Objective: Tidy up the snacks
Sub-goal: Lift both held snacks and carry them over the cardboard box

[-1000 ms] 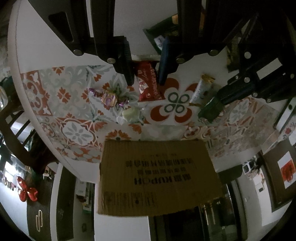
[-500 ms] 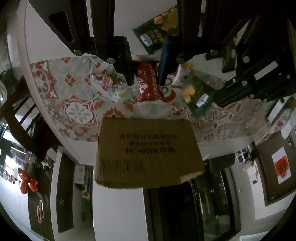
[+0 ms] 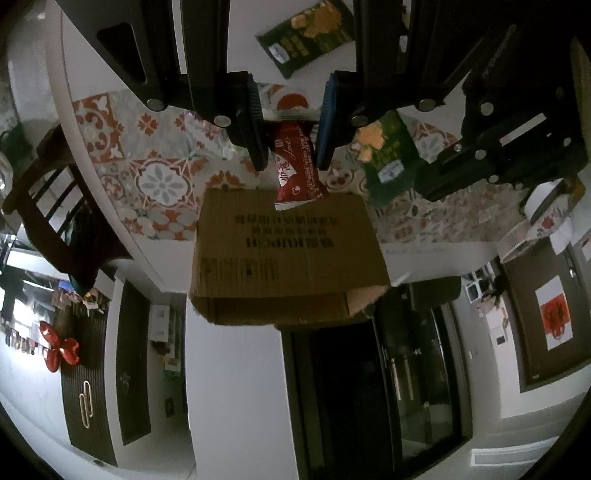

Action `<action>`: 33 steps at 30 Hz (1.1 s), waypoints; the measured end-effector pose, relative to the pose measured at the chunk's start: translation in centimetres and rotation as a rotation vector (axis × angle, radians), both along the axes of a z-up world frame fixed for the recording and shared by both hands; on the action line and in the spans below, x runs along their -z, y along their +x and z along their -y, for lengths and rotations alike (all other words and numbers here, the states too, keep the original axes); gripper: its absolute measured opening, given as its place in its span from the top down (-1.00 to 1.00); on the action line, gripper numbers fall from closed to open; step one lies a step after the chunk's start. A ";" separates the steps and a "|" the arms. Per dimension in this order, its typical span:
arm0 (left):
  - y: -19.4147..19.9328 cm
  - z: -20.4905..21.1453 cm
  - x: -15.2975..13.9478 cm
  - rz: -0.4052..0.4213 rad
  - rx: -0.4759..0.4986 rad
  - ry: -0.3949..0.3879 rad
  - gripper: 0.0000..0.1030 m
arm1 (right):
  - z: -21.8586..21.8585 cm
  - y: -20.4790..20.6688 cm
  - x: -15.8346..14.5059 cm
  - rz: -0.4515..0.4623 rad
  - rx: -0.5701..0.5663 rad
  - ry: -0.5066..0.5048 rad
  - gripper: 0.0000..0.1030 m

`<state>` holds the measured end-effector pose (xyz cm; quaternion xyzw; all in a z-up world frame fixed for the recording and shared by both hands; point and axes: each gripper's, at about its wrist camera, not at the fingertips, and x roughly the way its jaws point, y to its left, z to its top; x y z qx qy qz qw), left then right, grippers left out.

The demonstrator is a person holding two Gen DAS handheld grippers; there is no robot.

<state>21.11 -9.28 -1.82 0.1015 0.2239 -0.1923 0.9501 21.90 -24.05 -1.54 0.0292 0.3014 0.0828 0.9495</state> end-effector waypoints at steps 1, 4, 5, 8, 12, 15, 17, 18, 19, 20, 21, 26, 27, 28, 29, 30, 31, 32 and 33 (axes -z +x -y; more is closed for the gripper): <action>0.1 -0.1 -0.3 0.007 0.001 -0.006 0.96 | 0.0 0.1 -0.2 0.006 0.000 0.004 0.46; 0.4 -0.1 -1.0 0.030 0.000 -0.010 0.96 | 0.1 0.3 -0.9 0.025 -0.001 0.009 0.46; 0.5 -0.1 -1.3 0.041 -0.002 -0.010 0.96 | 0.1 0.5 -1.1 0.033 -0.002 0.012 0.46; 1.0 -0.1 -2.2 0.069 -0.007 -0.014 0.96 | 0.2 1.0 -1.8 0.050 -0.002 0.016 0.46; 1.9 -0.1 -3.3 0.093 -0.012 -0.018 0.96 | 0.3 1.8 -2.6 0.070 -0.001 0.022 0.46; 3.1 -0.1 -3.8 0.092 -0.004 -0.024 0.96 | 0.4 2.7 -3.2 0.083 -0.001 0.025 0.46; 3.8 -0.1 -4.1 0.086 -0.001 -0.030 0.96 | 0.5 3.3 -3.7 0.092 -0.003 0.034 0.46; 4.1 -0.1 -4.3 0.086 -0.002 -0.033 0.96 | 0.6 3.6 -4.0 0.097 -0.002 0.036 0.46; 4.4 -0.1 -4.4 0.088 -0.004 -0.035 0.96 | 0.6 3.9 -4.3 0.105 -0.003 0.036 0.46; 4.7 0.0 -4.7 0.094 -0.008 -0.037 0.96 | 0.6 4.1 -4.6 0.114 -0.004 0.034 0.46; 5.0 0.0 -5.0 0.099 -0.011 -0.040 0.96 | 0.5 4.3 -4.8 0.121 -0.005 0.030 0.46; 6.4 0.1 -6.2 0.134 -0.023 -0.045 0.96 | 0.6 6.1 -6.0 0.144 -0.015 0.020 0.46; 6.6 0.2 -6.5 0.142 -0.023 -0.045 0.96 | 0.6 6.4 -6.2 0.147 -0.018 0.022 0.46; 7.1 0.2 -6.8 0.149 -0.026 -0.043 0.96 | 0.6 6.9 -6.6 0.152 -0.020 0.022 0.46; 7.4 0.3 -7.1 0.152 -0.027 -0.043 0.96 | 0.6 7.2 -6.9 0.156 -0.021 0.022 0.46; 7.8 0.3 -7.3 0.155 -0.027 -0.045 0.96 | 0.7 7.5 -7.2 0.161 -0.024 0.023 0.46; 8.3 0.3 -7.7 0.160 -0.030 -0.046 0.96 | 0.7 7.9 -7.6 0.168 -0.027 0.024 0.46; 8.6 0.3 -8.0 0.165 -0.032 -0.048 0.96 | 0.7 8.3 -7.8 0.170 -0.026 0.024 0.46; 9.1 0.3 -8.4 0.169 -0.031 -0.053 0.96 | 0.7 8.8 -8.2 0.172 -0.030 0.025 0.46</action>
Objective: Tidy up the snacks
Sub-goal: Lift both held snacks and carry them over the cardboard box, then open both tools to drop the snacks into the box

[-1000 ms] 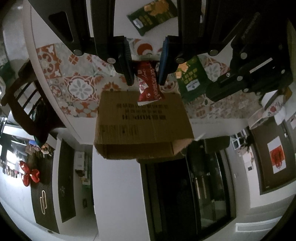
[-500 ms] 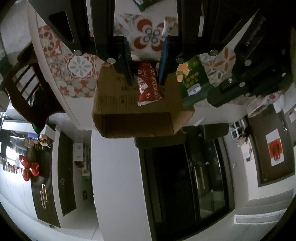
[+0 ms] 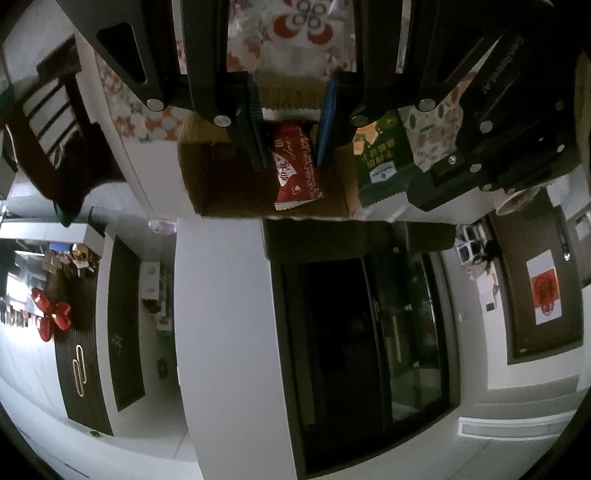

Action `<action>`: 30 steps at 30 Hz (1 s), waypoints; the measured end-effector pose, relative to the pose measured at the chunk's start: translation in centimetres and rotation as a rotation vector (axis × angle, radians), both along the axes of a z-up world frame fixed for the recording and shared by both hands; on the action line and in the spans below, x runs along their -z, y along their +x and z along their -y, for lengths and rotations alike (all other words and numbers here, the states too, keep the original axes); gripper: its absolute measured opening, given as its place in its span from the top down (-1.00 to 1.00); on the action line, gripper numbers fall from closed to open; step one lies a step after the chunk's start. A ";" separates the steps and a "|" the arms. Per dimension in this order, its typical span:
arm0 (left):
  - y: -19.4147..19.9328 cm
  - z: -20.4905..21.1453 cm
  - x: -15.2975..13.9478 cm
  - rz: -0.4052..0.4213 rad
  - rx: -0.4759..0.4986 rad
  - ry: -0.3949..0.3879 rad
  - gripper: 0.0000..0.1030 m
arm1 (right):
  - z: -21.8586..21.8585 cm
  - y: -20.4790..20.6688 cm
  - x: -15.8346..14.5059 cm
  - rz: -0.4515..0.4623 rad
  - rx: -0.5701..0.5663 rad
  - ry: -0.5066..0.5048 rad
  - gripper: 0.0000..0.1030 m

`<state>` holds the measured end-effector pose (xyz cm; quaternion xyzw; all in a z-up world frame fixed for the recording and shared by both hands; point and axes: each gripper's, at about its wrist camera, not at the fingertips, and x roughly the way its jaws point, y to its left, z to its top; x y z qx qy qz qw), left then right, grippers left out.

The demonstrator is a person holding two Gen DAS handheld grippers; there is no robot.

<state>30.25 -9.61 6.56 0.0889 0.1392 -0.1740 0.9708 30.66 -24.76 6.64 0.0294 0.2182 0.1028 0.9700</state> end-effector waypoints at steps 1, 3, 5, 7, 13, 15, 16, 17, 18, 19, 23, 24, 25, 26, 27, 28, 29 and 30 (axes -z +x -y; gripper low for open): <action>0.5 0.0 -0.3 0.001 -0.001 0.000 0.96 | 0.0 0.4 -0.1 0.002 -0.002 0.001 0.46; 1.4 0.0 -0.9 -0.002 -0.003 -0.005 0.96 | 0.1 1.0 -0.5 0.006 -0.003 0.001 0.46; 2.2 -0.2 -1.3 0.001 -0.008 -0.008 0.96 | 0.1 1.7 -0.8 0.010 -0.003 -0.005 0.46; 3.2 -0.2 -1.6 0.011 -0.016 0.001 0.96 | 0.0 2.6 -1.0 0.008 -0.005 -0.012 0.46; 6.3 0.1 -1.7 -0.007 -0.023 0.019 0.96 | 0.1 5.1 -0.7 -0.018 -0.004 -0.033 0.46; 7.6 0.1 -1.5 -0.029 -0.023 0.016 0.96 | 0.3 6.3 -0.3 -0.041 -0.001 -0.038 0.46; 8.3 0.2 -1.3 -0.049 -0.016 0.013 0.96 | 0.4 6.8 0.0 -0.053 0.001 -0.039 0.46; 8.9 0.2 -1.0 -0.066 -0.019 0.013 0.96 | 0.5 7.4 0.3 -0.068 0.001 -0.040 0.46; 9.5 0.3 -0.7 -0.082 -0.015 0.014 0.96 | 0.6 7.8 0.5 -0.080 0.001 -0.039 0.46; 9.9 0.5 -0.4 -0.097 -0.012 0.019 0.96 | 0.7 8.4 1.0 -0.097 0.003 -0.035 0.46; 11.5 0.6 0.9 -0.161 -0.033 0.018 0.84 | 1.1 9.9 2.0 -0.147 0.003 -0.026 0.43; 11.6 0.6 1.1 -0.173 -0.033 0.018 0.71 | 1.3 10.3 2.2 -0.161 0.004 -0.022 0.34; 11.7 0.5 1.3 -0.178 -0.033 0.017 0.53 | 1.6 10.5 2.5 -0.177 0.013 -0.013 0.26; 11.6 0.4 1.4 -0.176 -0.043 0.022 0.41 | 1.8 10.5 2.6 -0.179 0.019 -0.007 0.06; 11.3 0.3 1.5 -0.171 -0.054 0.026 0.19 | 1.8 10.5 2.6 -0.175 0.025 -0.006 0.01; 11.0 0.2 1.5 -0.165 -0.061 0.025 0.08 | 1.9 10.3 2.6 -0.167 0.040 -0.017 0.01; 10.7 0.1 1.6 -0.163 -0.071 0.027 0.08 | 2.0 10.3 2.6 -0.167 0.048 -0.022 0.01; 10.3 -0.1 1.6 -0.166 -0.082 0.027 0.08 | 2.1 10.1 2.6 -0.170 0.055 -0.024 0.01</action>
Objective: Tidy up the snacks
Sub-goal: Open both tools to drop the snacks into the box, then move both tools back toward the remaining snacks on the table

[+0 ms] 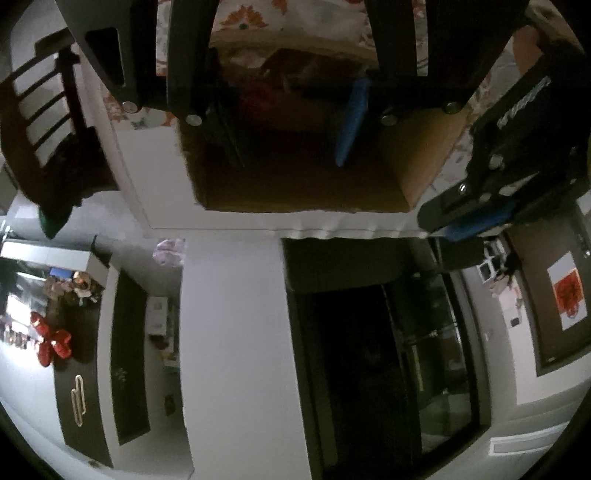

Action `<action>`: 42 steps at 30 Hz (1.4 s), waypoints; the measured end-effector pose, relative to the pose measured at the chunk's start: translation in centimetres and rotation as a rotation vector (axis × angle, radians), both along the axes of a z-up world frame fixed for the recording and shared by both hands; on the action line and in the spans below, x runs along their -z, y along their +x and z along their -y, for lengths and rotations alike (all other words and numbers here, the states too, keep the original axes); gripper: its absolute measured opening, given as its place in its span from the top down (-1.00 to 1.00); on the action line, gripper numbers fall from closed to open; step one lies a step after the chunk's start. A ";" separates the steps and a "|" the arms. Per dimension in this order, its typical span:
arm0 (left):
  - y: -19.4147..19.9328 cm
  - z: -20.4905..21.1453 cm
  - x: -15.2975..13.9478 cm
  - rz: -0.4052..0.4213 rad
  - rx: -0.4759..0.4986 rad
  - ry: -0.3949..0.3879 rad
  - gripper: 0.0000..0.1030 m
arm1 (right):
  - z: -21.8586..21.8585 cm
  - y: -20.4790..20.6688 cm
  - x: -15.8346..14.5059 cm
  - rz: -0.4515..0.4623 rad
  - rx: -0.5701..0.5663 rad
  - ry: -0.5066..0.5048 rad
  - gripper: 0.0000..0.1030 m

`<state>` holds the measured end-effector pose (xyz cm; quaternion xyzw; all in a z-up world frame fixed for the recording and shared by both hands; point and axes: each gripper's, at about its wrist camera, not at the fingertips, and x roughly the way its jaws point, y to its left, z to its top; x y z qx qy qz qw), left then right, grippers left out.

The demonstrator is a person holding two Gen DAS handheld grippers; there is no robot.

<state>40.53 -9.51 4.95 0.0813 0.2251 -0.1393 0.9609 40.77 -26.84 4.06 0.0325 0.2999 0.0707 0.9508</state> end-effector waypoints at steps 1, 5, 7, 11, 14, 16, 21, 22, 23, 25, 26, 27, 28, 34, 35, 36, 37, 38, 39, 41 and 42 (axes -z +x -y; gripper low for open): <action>-0.4 -0.1 0.0 -0.003 -0.002 -0.007 0.02 | 0.2 -0.4 -0.1 0.002 0.004 0.006 0.01; -2.4 -0.7 -0.1 -0.007 -0.012 -0.026 -0.18 | 0.5 -2.0 -0.2 0.009 0.027 -0.002 -0.03; -3.6 -0.9 0.0 -0.008 -0.018 -0.020 -0.22 | 0.5 -3.2 -0.3 0.018 0.037 -0.004 -0.15; -5.9 -1.3 0.1 -0.031 -0.014 -0.039 -0.30 | 0.4 -5.6 -0.5 0.048 0.039 -0.025 -0.17; -7.4 -1.5 0.6 -0.056 -0.015 -0.048 -0.37 | 0.6 -7.2 -0.6 0.056 0.045 -0.027 -0.30; -8.2 -1.6 0.9 -0.072 -0.012 -0.053 -0.45 | 0.6 -8.3 -0.5 0.059 0.056 -0.029 -0.41; -10.3 -1.5 2.0 -0.087 -0.016 -0.044 -0.62 | 0.5 -10.3 0.1 0.049 0.052 -0.053 -0.44; -10.8 -1.5 2.4 -0.090 -0.019 -0.040 -0.62 | 0.5 -10.6 0.4 0.043 0.049 -0.057 -0.49; -11.0 -1.5 2.6 -0.094 -0.022 -0.035 -0.63 | 0.4 -11.0 0.6 0.038 0.051 -0.062 -0.58; -11.8 -1.5 3.4 -0.104 -0.037 -0.025 -0.66 | 0.5 -11.6 1.3 0.036 0.051 -0.076 -0.60; -12.1 -1.6 3.7 -0.113 -0.041 -0.025 -0.66 | 0.4 -11.9 1.6 0.032 0.051 -0.085 -0.60; -12.3 -1.7 4.1 -0.125 -0.045 -0.026 -0.66 | 0.5 -12.2 2.0 0.025 0.050 -0.094 -0.60; -12.5 -1.7 4.5 -0.138 -0.050 -0.026 -0.66 | 0.5 -12.5 2.5 0.016 0.050 -0.103 -0.60; -13.5 -1.3 7.0 -0.206 -0.074 -0.010 -0.66 | 1.2 -12.9 4.7 -0.045 0.046 -0.096 -0.60; -13.6 -1.2 7.4 -0.215 -0.076 -0.003 -0.66 | 1.4 -13.0 5.0 -0.056 0.048 -0.090 -0.60; -13.8 -1.1 7.9 -0.226 -0.080 0.004 -0.66 | 1.5 -13.0 5.3 -0.063 0.049 -0.085 -0.60; -13.9 -1.0 8.1 -0.236 -0.080 0.006 -0.66 | 1.7 -13.1 5.7 -0.071 0.052 -0.083 -0.60; -14.0 -0.9 8.5 -0.251 -0.077 0.009 -0.66 | 1.8 -13.3 6.1 -0.077 0.052 -0.084 -0.60; -14.1 -0.8 8.9 -0.262 -0.075 0.012 -0.66 | 1.9 -13.4 6.5 -0.084 0.050 -0.087 -0.60; -14.3 -0.5 9.9 -0.293 -0.071 0.021 -0.66 | 1.9 -13.5 7.4 -0.108 0.041 -0.094 -0.60; -14.3 -0.4 10.4 -0.307 -0.073 0.024 -0.66 | 1.9 -13.6 7.8 -0.120 0.037 -0.095 -0.60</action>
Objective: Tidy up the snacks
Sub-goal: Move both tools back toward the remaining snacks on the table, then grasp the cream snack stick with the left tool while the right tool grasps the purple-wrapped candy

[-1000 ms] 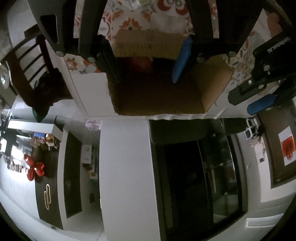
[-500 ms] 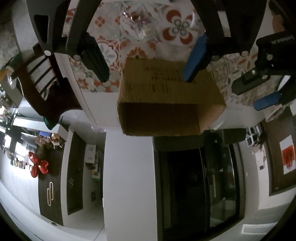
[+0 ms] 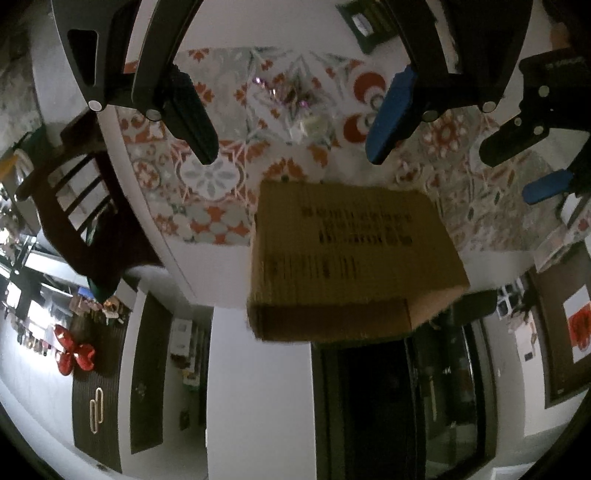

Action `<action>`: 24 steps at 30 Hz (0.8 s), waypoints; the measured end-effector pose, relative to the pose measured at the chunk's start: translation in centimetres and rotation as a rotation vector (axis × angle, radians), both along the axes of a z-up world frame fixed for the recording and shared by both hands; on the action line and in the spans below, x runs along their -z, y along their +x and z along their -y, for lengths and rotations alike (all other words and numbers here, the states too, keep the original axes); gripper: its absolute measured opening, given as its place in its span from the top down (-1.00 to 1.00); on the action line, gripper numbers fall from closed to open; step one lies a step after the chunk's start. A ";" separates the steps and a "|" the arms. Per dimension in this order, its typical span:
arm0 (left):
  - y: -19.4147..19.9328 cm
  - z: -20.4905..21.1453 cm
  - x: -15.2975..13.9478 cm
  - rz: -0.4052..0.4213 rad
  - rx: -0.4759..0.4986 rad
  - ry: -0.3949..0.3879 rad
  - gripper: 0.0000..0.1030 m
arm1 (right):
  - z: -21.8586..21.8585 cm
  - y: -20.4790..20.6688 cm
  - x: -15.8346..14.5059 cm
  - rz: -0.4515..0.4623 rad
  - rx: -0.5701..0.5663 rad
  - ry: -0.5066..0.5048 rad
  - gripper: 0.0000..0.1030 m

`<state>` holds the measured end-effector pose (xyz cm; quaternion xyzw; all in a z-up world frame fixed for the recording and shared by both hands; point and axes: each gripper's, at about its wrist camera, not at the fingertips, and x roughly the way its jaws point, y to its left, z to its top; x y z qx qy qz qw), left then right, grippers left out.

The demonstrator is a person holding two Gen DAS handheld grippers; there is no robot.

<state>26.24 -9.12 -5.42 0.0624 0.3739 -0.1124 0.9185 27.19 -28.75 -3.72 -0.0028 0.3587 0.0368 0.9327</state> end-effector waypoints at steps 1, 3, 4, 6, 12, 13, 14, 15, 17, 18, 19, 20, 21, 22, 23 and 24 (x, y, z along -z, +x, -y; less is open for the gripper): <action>0.0 0.1 0.5 -0.018 -0.004 0.005 -0.66 | 0.1 0.0 0.7 -0.020 -0.001 -0.001 -0.60; 0.1 0.2 1.6 -0.050 -0.011 0.008 -0.66 | 0.3 0.0 1.6 -0.046 0.001 -0.002 -0.60; 0.3 0.4 2.3 -0.072 -0.012 0.012 -0.66 | 0.5 0.1 2.3 -0.064 0.003 -0.001 -0.60; 0.5 0.6 3.1 -0.092 -0.014 0.019 -0.66 | 0.7 0.2 3.3 -0.091 0.008 -0.002 -0.60; 1.3 1.1 5.9 -0.180 -0.015 0.026 -0.65 | 1.2 0.9 5.4 -0.147 0.015 -0.001 -0.60; 1.4 1.2 6.2 -0.192 -0.017 0.025 -0.65 | 1.3 1.0 5.7 -0.153 0.015 -0.002 -0.60; 1.5 1.2 6.4 -0.201 -0.018 0.023 -0.65 | 1.3 1.1 5.9 -0.156 0.015 -0.003 -0.59; 1.6 1.2 6.6 -0.209 -0.018 0.023 -0.65 | 1.4 1.3 6.1 -0.162 0.015 -0.005 -0.59; 1.7 1.2 7.1 -0.224 -0.022 0.017 -0.63 | 1.4 1.4 6.5 -0.168 0.012 -0.001 -0.57; 1.8 1.2 7.2 -0.228 -0.024 0.013 -0.61 | 1.4 1.5 6.7 -0.171 0.012 -0.004 -0.53; 1.9 1.2 7.4 -0.232 -0.025 0.016 -0.58 | 1.4 1.5 6.9 -0.176 0.011 -0.005 -0.49; 2.0 1.3 7.5 -0.235 -0.024 0.016 -0.57 | 1.4 1.6 7.0 -0.181 0.010 -0.004 -0.45; 2.1 1.4 7.6 -0.239 -0.021 0.016 -0.57 | 1.4 1.7 7.3 -0.189 0.010 0.000 -0.41; 2.2 1.5 7.7 -0.242 -0.021 0.018 -0.56 | 1.4 1.8 7.3 -0.192 0.008 0.004 -0.39; 2.3 1.5 7.8 -0.246 -0.019 0.018 -0.56 | 1.4 1.9 7.5 -0.196 0.005 0.010 -0.33; 2.4 1.6 8.0 -0.250 -0.018 0.018 -0.54 | 1.3 2.0 7.6 -0.201 0.002 0.014 -0.29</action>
